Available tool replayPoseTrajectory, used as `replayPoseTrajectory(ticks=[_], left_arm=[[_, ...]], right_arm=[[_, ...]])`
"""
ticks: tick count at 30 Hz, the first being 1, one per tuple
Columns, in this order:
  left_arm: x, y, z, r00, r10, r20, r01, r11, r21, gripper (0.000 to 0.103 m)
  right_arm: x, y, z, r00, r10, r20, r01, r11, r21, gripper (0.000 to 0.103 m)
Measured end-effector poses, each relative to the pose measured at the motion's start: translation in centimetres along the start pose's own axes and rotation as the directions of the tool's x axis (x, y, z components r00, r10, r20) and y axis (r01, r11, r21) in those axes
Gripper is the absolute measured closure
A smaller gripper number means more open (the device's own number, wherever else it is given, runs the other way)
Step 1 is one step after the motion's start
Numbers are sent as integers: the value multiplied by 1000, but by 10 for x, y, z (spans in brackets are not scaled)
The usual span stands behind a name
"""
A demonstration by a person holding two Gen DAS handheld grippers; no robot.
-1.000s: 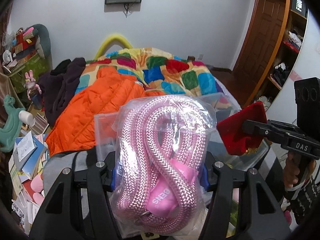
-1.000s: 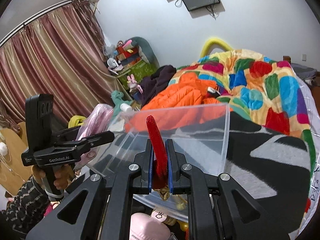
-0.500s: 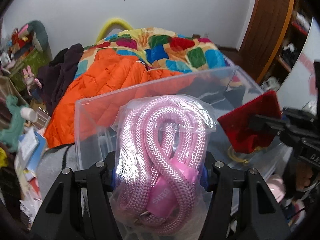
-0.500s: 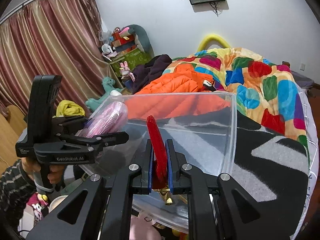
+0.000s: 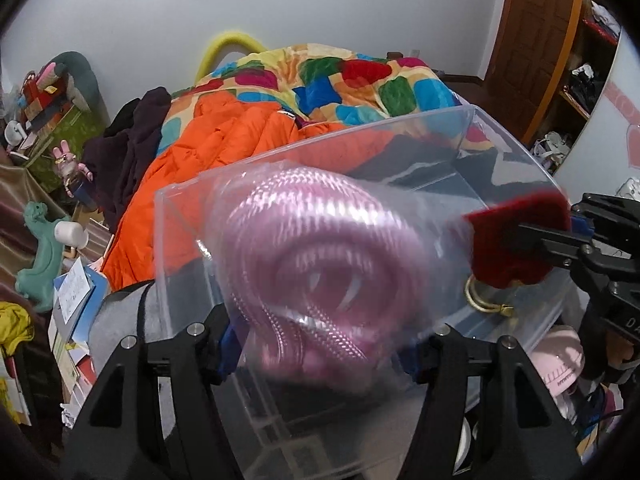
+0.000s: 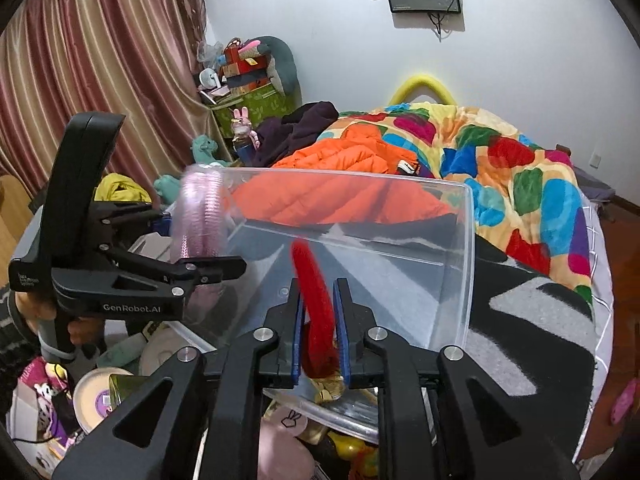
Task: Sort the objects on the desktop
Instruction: 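Open left gripper to drop rope bag in bin while right gripper releases red pouch, then grasp light-blue bottle with left gripper while right gripper grasps pink round fan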
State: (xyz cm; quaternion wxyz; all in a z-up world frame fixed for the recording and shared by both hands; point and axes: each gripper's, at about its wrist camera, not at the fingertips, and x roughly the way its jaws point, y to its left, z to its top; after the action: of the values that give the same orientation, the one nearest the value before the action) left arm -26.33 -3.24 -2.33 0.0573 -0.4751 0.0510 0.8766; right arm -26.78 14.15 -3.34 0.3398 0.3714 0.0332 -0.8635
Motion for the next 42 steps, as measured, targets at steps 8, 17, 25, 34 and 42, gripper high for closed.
replayPoseTrajectory(ticks=[8,17,25,34,42], left_arm=[[-20,1,2,998,29,53,-29,1000,-8,33],[-67,5,-7,985,77,157,-75,997,-18,16],[-93,21,-38,988,68,141,-59,996,-73,13],[-113,40,-82,988,65,140,-50,993,-109,13],[-105,44,-119,993,12,116,4,991,-135,13]], right_arm=[[-22,-4,1,998,-32,59,31,999,21,58],[-56,-1,-6,994,-38,104,35,999,30,47],[-85,14,-24,987,-65,147,66,998,-3,34],[-98,30,-49,983,-76,169,76,997,4,24],[-72,28,-72,994,-61,89,56,997,57,23]])
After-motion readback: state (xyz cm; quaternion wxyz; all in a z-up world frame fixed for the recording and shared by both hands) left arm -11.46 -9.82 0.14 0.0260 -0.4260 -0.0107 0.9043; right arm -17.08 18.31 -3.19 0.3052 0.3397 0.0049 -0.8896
